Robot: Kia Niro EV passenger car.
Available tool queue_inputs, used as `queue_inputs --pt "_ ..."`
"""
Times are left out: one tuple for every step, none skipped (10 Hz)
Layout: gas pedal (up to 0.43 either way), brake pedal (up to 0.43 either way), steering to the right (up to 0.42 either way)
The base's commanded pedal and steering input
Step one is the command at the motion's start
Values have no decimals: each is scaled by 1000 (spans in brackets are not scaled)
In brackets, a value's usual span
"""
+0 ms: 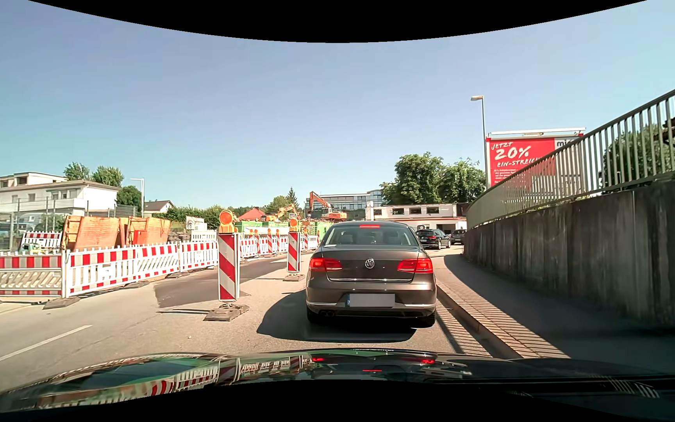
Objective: Follow the waypoints while adhering to traffic rules and regulations
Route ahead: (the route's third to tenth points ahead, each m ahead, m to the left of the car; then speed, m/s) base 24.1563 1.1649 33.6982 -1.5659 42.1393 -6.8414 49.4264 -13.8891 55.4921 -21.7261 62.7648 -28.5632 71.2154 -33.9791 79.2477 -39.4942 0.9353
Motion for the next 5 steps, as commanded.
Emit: queue_inputs --pt "0 165 30" --pt "0 165 29" --pt "0 165 28" --pt "0 159 28" --pt "0 159 28"
